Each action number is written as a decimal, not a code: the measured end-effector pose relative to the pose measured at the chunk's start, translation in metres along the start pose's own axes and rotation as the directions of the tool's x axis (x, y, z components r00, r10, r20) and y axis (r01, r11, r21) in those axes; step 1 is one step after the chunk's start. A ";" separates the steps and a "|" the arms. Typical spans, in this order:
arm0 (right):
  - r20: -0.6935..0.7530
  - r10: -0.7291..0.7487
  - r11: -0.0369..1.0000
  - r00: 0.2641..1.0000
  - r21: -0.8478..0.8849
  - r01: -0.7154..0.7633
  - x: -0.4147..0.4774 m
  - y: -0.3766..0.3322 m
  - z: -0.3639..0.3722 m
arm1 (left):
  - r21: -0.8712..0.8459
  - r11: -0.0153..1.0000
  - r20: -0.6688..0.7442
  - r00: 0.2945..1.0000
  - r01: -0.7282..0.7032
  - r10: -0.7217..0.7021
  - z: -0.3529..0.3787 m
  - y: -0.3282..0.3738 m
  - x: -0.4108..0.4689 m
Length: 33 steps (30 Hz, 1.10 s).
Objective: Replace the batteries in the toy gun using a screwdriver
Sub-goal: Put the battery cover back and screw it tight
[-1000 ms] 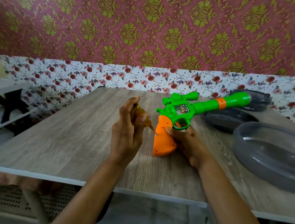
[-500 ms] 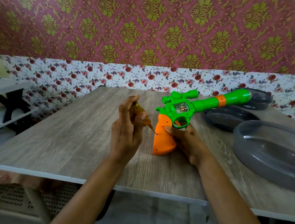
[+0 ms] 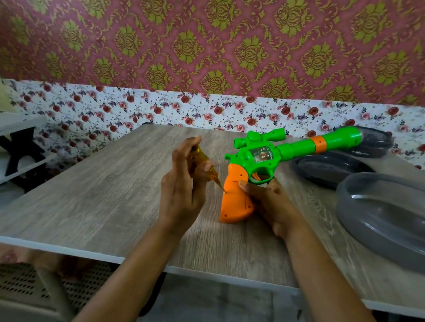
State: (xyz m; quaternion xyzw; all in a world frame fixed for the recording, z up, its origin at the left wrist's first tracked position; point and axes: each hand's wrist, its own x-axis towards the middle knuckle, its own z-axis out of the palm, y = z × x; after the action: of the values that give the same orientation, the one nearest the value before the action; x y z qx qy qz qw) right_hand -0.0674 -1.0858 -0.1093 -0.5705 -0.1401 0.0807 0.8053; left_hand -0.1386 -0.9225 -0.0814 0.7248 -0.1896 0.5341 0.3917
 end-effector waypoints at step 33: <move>-0.037 -0.003 1.000 0.999 -0.015 0.002 0.004 0.004 -0.002 | 0.005 0.989 -0.154 0.977 -0.147 0.146 -0.002 0.002 0.002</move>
State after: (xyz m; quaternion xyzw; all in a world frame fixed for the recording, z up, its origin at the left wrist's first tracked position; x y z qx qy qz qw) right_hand -0.0629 -1.0850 -0.1132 -0.5775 -0.1266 0.0682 0.8036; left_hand -0.1407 -0.9221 -0.0783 0.6644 -0.2135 0.6151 0.3670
